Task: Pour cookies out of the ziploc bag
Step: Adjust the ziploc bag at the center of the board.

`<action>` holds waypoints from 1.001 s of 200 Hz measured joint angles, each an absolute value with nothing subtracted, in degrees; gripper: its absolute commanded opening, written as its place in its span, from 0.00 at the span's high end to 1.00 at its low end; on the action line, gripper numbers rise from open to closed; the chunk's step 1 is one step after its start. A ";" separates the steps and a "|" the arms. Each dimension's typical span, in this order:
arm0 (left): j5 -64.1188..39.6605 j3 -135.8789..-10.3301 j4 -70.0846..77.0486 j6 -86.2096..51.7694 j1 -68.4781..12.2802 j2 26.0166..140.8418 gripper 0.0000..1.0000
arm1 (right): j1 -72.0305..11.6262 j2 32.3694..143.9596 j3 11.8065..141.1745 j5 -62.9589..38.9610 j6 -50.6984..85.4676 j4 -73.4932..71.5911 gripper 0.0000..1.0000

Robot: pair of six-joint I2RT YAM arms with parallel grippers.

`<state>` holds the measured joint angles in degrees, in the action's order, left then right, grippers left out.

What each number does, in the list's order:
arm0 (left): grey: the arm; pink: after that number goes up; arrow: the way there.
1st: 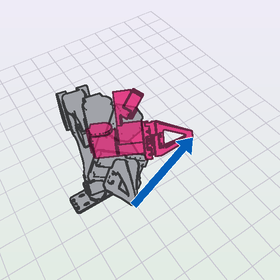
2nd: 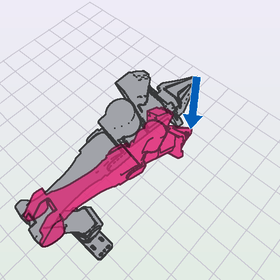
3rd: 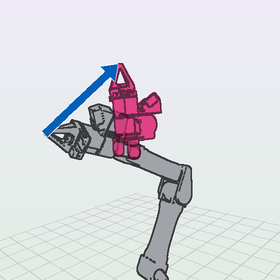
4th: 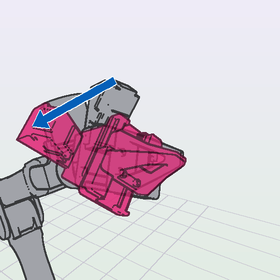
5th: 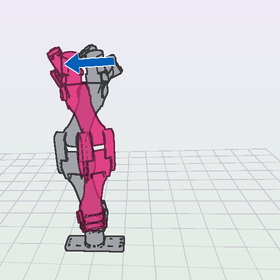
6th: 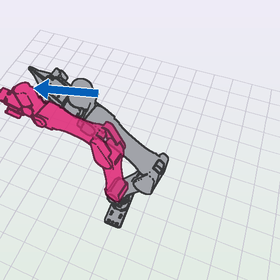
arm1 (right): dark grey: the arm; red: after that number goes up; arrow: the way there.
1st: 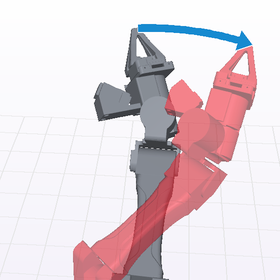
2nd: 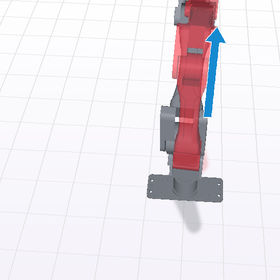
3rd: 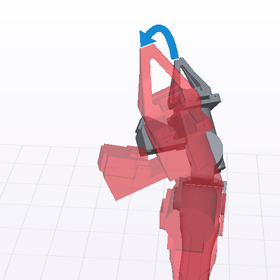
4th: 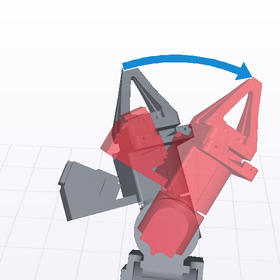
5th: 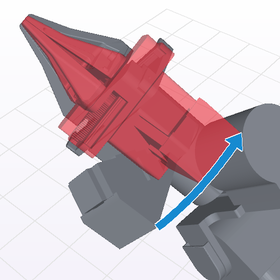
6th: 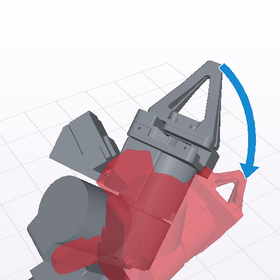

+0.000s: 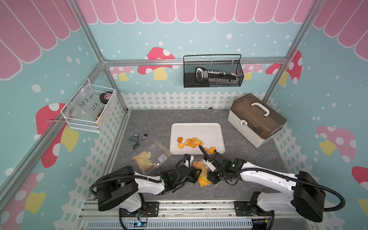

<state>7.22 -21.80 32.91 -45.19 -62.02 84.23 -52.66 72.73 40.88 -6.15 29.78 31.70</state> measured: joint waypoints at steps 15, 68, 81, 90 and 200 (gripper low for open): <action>7.22 -21.80 32.88 -45.19 -62.02 84.23 0.62 | -52.66 73.43 40.88 -5.32 29.85 31.77 0.72; 7.25 -21.80 32.88 -45.19 -62.02 84.23 0.62 | -52.66 74.30 40.88 -3.51 29.91 32.14 0.69; 7.25 -21.80 32.91 -45.19 -62.02 84.20 0.62 | -52.64 74.28 40.88 -4.16 29.85 32.01 0.65; 7.25 -21.80 32.86 -45.19 -62.02 84.12 0.62 | -52.66 74.24 40.88 -4.89 29.93 31.70 0.63; 13.54 -18.24 21.10 -43.16 -59.96 60.90 0.63 | -54.46 80.25 44.64 -0.78 30.63 30.76 1.00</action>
